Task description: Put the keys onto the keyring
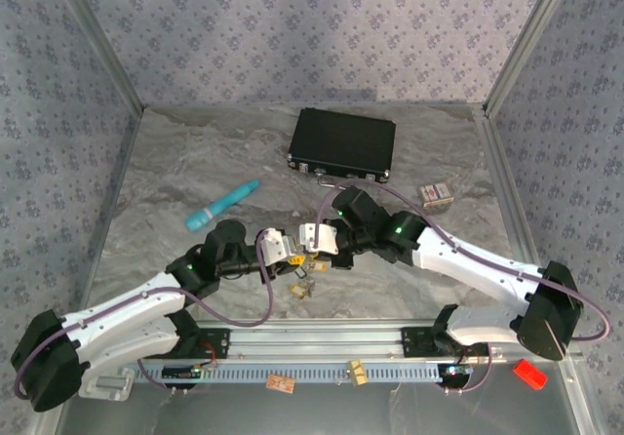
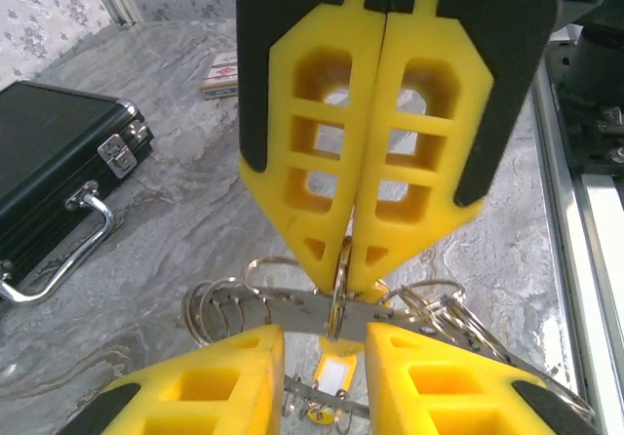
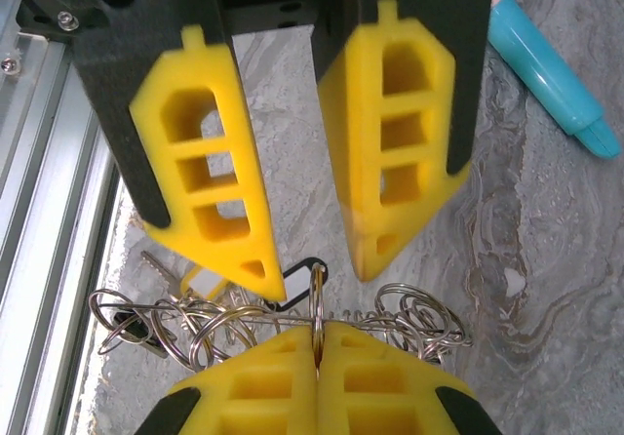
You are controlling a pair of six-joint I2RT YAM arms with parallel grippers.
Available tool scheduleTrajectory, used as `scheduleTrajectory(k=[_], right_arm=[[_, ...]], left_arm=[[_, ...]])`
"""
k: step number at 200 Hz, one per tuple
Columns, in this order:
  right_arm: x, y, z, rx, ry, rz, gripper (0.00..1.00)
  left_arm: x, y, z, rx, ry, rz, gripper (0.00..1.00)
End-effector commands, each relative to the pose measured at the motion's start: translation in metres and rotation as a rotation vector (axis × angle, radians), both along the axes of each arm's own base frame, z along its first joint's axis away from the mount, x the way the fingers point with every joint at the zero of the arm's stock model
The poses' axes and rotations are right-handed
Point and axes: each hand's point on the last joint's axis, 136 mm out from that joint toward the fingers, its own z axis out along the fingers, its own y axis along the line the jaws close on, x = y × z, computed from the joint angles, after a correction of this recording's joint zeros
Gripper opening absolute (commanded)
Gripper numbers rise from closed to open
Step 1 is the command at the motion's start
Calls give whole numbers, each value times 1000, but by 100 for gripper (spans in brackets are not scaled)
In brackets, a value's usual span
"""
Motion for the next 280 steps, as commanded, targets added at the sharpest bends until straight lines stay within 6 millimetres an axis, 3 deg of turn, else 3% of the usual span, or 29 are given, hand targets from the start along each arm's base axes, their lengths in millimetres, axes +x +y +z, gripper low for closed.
scheduleTrajectory(k=[1, 57, 87, 112, 195, 240, 280], right_arm=[[-2, 8, 10, 8, -20, 32, 0], [-6, 7, 10, 23, -14, 34, 0], [-4, -2, 19, 162, 53, 4, 22], [-3, -8, 23, 270, 106, -14, 24], [-15, -8, 14, 332, 212, 21, 32], [-6, -5, 10, 346, 181, -7, 30], [-3, 0, 10, 353, 184, 2, 13]], left_arm=[[-5, -8, 9, -47, 6, -45, 25], [-8, -8, 12, -77, 3, -61, 0], [-11, -9, 16, -126, -6, -71, 0], [-13, -10, 19, -180, -13, -80, 0], [-11, -12, 16, -208, 6, -71, 0], [-12, -14, 18, -219, 14, -81, 0], [-13, -15, 18, -225, 20, -88, 0]])
